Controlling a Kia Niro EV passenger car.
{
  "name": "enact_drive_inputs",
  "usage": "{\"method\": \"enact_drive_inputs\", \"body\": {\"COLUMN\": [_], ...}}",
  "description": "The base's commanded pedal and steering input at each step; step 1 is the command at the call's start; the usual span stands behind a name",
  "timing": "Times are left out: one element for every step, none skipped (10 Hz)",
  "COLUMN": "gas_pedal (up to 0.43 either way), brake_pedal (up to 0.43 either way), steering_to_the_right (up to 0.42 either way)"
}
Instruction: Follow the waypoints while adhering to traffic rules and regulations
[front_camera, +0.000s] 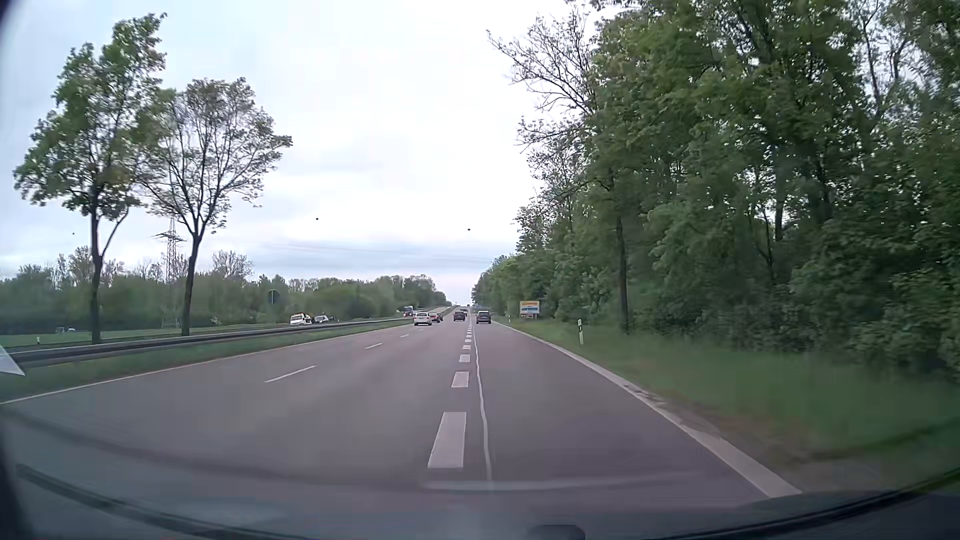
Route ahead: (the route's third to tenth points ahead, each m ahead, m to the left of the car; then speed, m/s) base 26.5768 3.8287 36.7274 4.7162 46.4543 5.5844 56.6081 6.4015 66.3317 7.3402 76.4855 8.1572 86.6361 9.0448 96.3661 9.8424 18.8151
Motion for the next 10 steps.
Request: {"method": "enact_drive_inputs", "body": {"gas_pedal": [0.157, 0.157, 0.157, 0.157, 0.157, 0.157, 0.157, 0.157, 0.157, 0.157], "brake_pedal": [0.0, 0.0, 0.0, 0.0, 0.0, 0.0, 0.0, 0.0, 0.0, 0.0], "steering_to_the_right": [-0.006, -0.007, -0.008, -0.01, -0.01, -0.011, -0.011, -0.01, -0.01, -0.01]}}
